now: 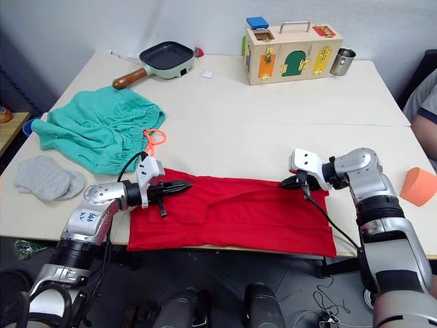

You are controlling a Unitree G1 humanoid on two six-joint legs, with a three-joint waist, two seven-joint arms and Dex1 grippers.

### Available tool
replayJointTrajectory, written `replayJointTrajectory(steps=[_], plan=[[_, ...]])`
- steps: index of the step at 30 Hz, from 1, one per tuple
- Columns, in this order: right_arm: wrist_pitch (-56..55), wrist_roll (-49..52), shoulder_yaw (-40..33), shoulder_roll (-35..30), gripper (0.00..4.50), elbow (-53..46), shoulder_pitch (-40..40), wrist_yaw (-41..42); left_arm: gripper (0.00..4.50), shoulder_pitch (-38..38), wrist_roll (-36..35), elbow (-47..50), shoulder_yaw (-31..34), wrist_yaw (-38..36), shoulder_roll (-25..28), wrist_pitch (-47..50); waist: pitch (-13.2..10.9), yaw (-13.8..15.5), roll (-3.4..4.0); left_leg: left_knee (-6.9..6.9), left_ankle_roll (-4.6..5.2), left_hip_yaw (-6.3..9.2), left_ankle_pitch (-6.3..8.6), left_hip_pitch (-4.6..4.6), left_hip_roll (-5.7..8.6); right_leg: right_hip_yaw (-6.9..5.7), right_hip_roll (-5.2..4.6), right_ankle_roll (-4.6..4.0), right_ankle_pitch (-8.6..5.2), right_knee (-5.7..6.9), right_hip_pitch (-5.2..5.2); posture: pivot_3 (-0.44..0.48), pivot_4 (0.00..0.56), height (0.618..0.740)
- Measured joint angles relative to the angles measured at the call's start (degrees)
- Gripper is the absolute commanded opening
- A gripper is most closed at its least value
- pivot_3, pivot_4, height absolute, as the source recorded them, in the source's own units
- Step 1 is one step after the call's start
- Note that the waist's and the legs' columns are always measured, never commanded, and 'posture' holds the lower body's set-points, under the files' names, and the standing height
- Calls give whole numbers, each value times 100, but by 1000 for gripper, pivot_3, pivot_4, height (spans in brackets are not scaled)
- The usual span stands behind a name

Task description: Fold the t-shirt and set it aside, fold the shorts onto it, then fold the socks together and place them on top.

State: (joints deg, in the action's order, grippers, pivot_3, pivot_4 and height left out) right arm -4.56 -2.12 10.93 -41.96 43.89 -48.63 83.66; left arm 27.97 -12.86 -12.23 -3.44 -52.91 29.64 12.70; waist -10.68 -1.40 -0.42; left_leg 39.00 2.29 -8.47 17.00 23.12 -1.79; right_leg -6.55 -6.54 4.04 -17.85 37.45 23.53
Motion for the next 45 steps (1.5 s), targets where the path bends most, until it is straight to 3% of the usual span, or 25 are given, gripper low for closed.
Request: replayJointTrajectory(steps=[14, 19, 25, 33, 40, 45], plan=[[1215, 470, -117, -1033, 16, -1320, 973, 468, 0, 38, 91, -202, -3, 87, -1, 205, 0, 5, 0, 1, 1, 1, 1, -1, -1, -1, -2, 0, 0, -6, 1, 0, 150, 740], [1590, 1443, -591, -1199, 16, -1840, 1121, 477, 0, 36, 96, -206, -1, 69, 3, 237, 0, -20, 0, 1, 1, 1, 1, -2, -2, 0, -2, 2, 1, -27, -2, 0, 150, 740], [1051, 1088, -647, -927, 16, -1195, 548, -89, 0, 37, 98, -204, -5, 20, -1, 257, 0, -19, 0, -1, -1, -2, 1, -3, -2, 1, 0, 1, 1, -27, 0, 0, 150, 740], [94, 234, -65, -593, 16, 43, 62, -235, 0, 64, 101, -210, -18, -44, -9, 274, 0, -7, 0, -3, 0, -2, 1, 1, -1, -1, 0, 1, 1, -29, 1, 0, 150, 740], [123, 85, 11, -848, 16, 15, 338, 81, 0, 64, 110, -213, -17, -56, 13, 273, 0, -12, 0, -1, 1, -2, 1, -1, -1, -2, 0, 2, 1, -29, -2, 0, 150, 740], [847, 253, -26, -1277, 16, -775, 910, 437, 0, 60, 117, -215, -17, -64, 22, 273, 0, 25, -1, 0, 2, 5, 2, -2, -2, -6, -1, 2, 1, -33, -8, 0, 150, 740]])
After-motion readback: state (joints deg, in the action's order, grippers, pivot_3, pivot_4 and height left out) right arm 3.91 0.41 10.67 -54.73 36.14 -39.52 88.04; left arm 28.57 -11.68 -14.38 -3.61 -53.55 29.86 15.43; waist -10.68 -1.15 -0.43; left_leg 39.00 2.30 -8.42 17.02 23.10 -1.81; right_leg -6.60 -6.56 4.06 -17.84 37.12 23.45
